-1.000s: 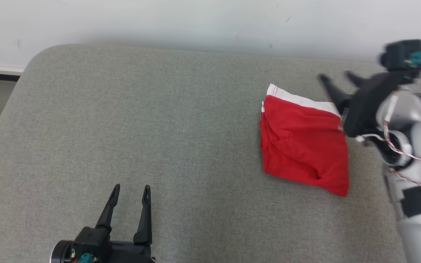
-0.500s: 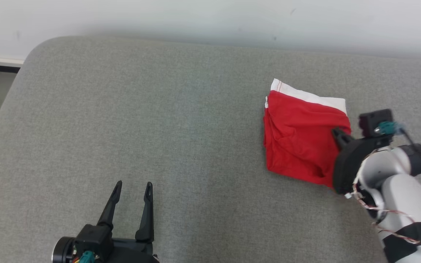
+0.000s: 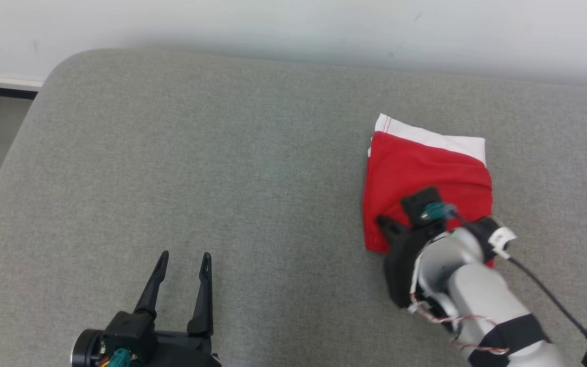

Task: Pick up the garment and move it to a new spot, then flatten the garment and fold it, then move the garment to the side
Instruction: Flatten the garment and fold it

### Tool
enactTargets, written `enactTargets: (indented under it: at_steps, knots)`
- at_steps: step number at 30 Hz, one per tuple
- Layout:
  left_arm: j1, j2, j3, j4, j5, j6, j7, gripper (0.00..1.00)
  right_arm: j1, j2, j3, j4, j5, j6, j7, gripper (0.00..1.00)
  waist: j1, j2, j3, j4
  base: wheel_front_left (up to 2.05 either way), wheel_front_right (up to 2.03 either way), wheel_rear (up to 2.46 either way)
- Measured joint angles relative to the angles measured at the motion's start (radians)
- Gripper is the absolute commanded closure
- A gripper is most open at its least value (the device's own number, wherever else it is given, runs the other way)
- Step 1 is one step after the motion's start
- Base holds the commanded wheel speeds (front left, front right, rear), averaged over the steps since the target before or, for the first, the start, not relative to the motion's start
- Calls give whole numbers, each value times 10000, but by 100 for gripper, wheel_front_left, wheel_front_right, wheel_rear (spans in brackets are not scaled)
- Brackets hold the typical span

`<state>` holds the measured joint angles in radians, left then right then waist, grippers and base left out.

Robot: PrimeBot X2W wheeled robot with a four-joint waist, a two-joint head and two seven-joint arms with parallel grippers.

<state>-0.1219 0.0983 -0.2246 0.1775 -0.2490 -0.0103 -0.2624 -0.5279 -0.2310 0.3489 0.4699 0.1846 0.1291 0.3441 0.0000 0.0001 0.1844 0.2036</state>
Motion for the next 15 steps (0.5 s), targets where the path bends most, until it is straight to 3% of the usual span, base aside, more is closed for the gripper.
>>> enactTargets:
  at_steps: [7,12,13,14,15]
  knots:
    - [18,-31,42,29,0,-33,0,0,104,-13,1747,-278,943,0,570,100,0,0,-115,10,0,0,0]
    - [114,-42,79,31,25,-27,0,0,409,-276,1967,-1200,1595,0,585,98,0,0,-250,-39,0,0,0]
    - [143,-40,107,21,27,-21,0,0,486,-341,1858,-1452,1624,0,439,67,-1,0,-285,-56,0,0,0]
    - [164,-29,148,-23,40,10,0,0,725,-372,1367,-1965,1638,0,69,7,-1,0,-351,-105,0,0,0]
    - [190,-25,178,-77,79,17,0,0,883,-372,1078,-2194,1603,0,-113,0,-1,0,-388,-131,0,0,0]
